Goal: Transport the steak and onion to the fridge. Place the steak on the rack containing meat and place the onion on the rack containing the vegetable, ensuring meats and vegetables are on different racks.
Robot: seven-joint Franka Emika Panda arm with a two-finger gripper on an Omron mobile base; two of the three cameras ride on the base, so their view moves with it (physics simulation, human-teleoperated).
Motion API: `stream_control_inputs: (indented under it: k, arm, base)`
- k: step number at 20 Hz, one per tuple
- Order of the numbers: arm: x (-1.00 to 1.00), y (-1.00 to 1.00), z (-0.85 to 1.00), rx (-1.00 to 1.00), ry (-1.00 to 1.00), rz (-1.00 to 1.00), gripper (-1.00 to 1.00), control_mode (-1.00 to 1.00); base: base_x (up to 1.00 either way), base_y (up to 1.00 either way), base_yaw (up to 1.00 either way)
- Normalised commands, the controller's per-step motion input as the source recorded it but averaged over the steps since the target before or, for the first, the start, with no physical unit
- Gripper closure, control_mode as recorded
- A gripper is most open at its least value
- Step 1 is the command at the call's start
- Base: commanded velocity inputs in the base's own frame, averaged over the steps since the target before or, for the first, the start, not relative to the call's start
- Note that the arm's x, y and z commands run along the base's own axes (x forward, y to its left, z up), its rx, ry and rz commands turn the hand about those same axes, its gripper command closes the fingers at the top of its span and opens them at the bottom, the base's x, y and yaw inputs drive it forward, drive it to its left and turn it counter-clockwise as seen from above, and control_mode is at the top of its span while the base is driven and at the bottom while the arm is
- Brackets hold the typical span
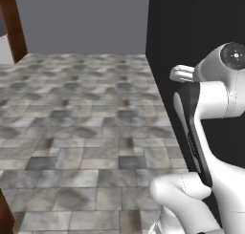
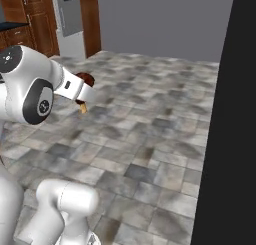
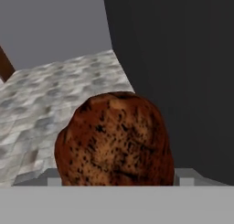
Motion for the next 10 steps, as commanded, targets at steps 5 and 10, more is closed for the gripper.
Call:
stream_control_inputs:
  k: [5,10]
  arm:
    - [0.00,0.00,0.00,0.00,0.00,0.00,1.00,1.00]
    - [0.00,0.00,0.00,0.00,0.00,0.00,1.00,1.00]
  base:
    - [1.00,0.12,0.06]
    - [1.00,0.31,0.10]
